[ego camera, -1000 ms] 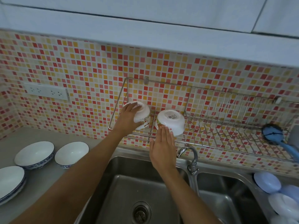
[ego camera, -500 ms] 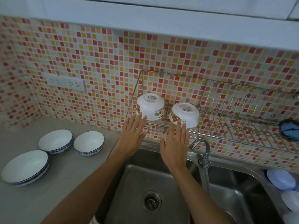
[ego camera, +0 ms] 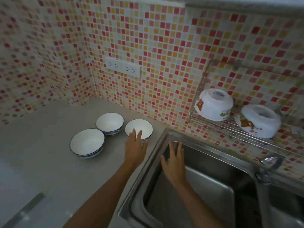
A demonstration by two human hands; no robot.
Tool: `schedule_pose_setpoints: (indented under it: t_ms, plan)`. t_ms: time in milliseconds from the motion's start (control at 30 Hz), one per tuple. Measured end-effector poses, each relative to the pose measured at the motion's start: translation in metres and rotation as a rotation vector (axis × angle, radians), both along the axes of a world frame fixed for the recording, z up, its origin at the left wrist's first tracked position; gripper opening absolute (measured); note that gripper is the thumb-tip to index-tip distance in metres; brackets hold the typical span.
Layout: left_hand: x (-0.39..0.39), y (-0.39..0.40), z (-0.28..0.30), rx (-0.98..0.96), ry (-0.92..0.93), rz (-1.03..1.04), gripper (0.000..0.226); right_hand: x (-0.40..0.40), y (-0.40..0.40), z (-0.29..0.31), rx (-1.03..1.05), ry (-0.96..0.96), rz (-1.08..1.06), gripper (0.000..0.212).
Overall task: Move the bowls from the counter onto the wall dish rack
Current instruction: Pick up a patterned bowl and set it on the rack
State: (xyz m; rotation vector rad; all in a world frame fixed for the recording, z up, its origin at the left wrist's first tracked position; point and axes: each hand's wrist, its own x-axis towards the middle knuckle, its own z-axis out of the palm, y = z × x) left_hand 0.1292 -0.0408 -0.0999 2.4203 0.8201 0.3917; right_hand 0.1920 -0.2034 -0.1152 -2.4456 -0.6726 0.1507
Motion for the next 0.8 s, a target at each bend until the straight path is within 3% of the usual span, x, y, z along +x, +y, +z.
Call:
schedule_pose_setpoints:
  t_ms: [133,267,367,533,633,800]
  plan:
    - [-0.005,0.053,-0.01,-0.165,0.01,0.1,0.052,0.007,0.049,-0.005,0.038,0.153,0.0,0.07]
    - [0.0,0.098,-0.025,-0.246,0.029,0.054,0.043,0.021,0.101,-0.005,0.073,0.317,-0.073,0.066]
    - [0.008,0.113,-0.029,-0.377,0.016,0.017,0.039,0.035,0.137,-0.012,0.095,0.424,-0.175,0.077]
    - [0.026,0.127,-0.037,-0.584,0.048,0.046,0.047,0.05,0.175,-0.022,0.08,0.531,-0.335,0.078]
    - [0.034,0.132,-0.047,-0.731,0.025,0.038,0.048,0.053,0.182,-0.032,0.061,0.611,-0.369,0.066]
    - [0.04,0.133,-0.056,-0.819,0.034,0.051,0.07,0.061,0.175,-0.05,0.2,0.695,-0.382,0.059]
